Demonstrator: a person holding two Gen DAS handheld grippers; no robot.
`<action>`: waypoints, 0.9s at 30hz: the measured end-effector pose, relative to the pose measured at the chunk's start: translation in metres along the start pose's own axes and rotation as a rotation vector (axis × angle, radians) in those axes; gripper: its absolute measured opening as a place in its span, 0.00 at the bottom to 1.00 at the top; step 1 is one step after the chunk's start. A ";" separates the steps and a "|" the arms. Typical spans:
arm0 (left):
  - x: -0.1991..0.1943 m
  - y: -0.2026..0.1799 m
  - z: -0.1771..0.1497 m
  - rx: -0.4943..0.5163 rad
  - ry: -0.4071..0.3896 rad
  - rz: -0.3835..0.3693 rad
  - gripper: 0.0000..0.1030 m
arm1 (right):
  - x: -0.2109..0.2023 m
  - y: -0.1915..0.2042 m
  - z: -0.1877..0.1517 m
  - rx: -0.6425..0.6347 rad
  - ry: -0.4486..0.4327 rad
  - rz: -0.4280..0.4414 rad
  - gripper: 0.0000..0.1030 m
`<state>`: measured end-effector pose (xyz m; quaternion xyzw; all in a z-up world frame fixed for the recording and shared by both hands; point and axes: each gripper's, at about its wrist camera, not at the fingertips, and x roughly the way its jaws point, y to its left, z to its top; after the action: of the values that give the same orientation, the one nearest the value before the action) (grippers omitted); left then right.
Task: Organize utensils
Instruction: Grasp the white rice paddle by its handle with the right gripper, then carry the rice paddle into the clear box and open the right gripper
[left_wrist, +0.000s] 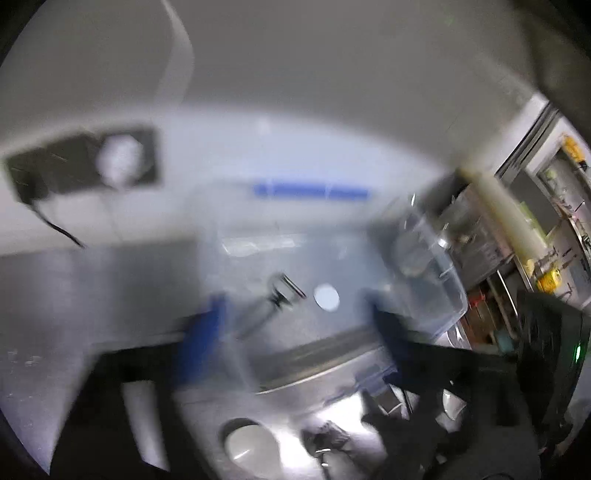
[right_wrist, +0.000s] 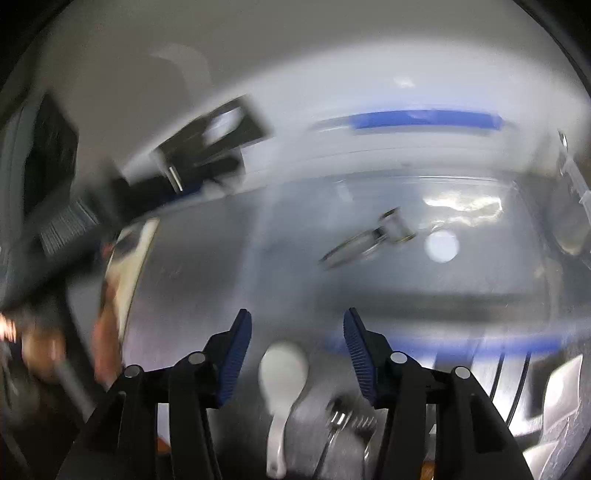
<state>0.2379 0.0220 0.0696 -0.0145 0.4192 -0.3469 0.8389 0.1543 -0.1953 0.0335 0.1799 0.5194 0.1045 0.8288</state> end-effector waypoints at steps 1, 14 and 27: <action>-0.018 0.005 -0.012 0.013 -0.043 0.024 0.90 | 0.007 0.015 -0.021 -0.039 0.032 -0.018 0.52; 0.011 0.105 -0.191 -0.356 0.322 -0.043 0.90 | 0.151 0.048 -0.134 -0.052 0.440 -0.209 0.37; 0.058 0.091 -0.233 -0.512 0.488 -0.173 0.88 | 0.116 0.018 -0.139 0.185 0.435 0.084 0.22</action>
<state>0.1476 0.1188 -0.1506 -0.1760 0.6777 -0.2936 0.6508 0.0804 -0.1108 -0.1101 0.2497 0.6853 0.1273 0.6722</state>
